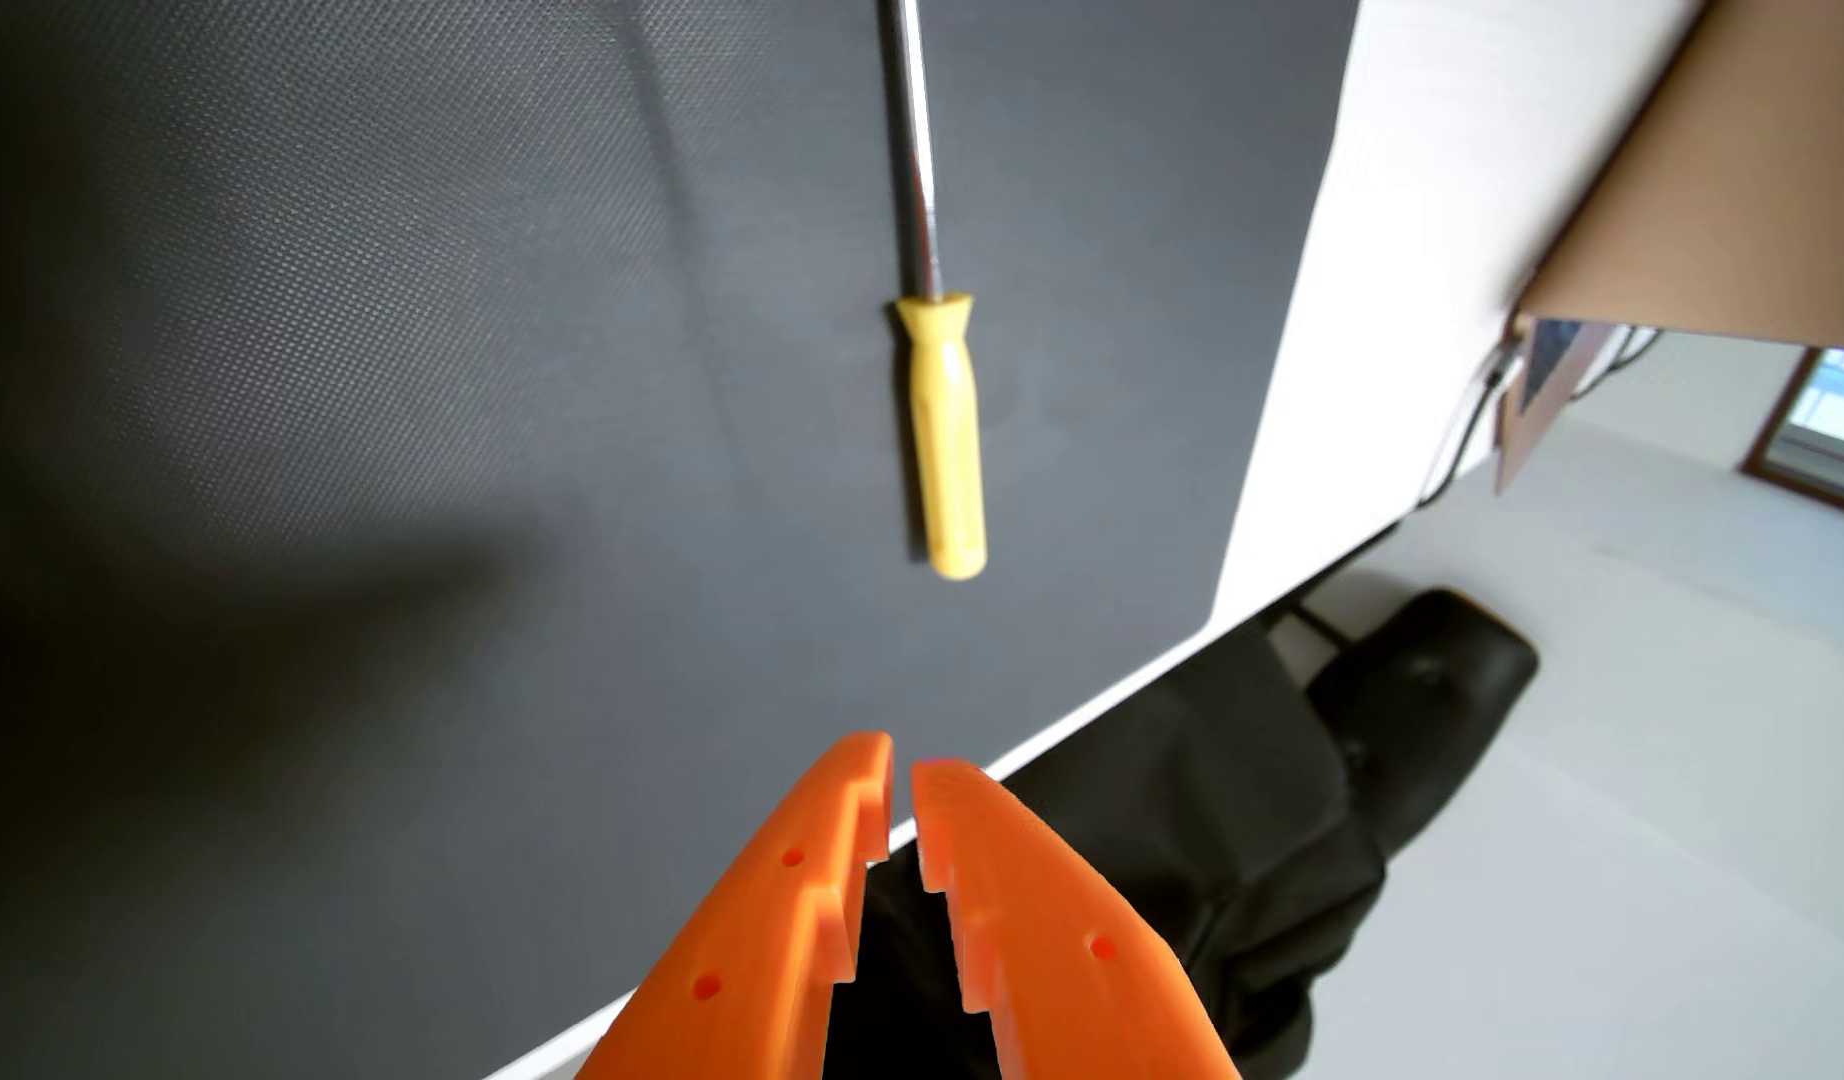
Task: Grab the yellow screwdriver
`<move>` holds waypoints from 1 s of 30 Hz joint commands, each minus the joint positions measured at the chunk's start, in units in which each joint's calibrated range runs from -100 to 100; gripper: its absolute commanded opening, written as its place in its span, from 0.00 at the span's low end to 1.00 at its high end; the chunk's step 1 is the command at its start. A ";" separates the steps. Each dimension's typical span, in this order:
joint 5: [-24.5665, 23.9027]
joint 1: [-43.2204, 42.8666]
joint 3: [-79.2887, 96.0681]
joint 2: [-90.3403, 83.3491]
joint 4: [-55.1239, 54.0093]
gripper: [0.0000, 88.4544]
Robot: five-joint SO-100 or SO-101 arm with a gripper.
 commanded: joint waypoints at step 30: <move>4.08 0.49 -36.10 57.73 -7.38 0.02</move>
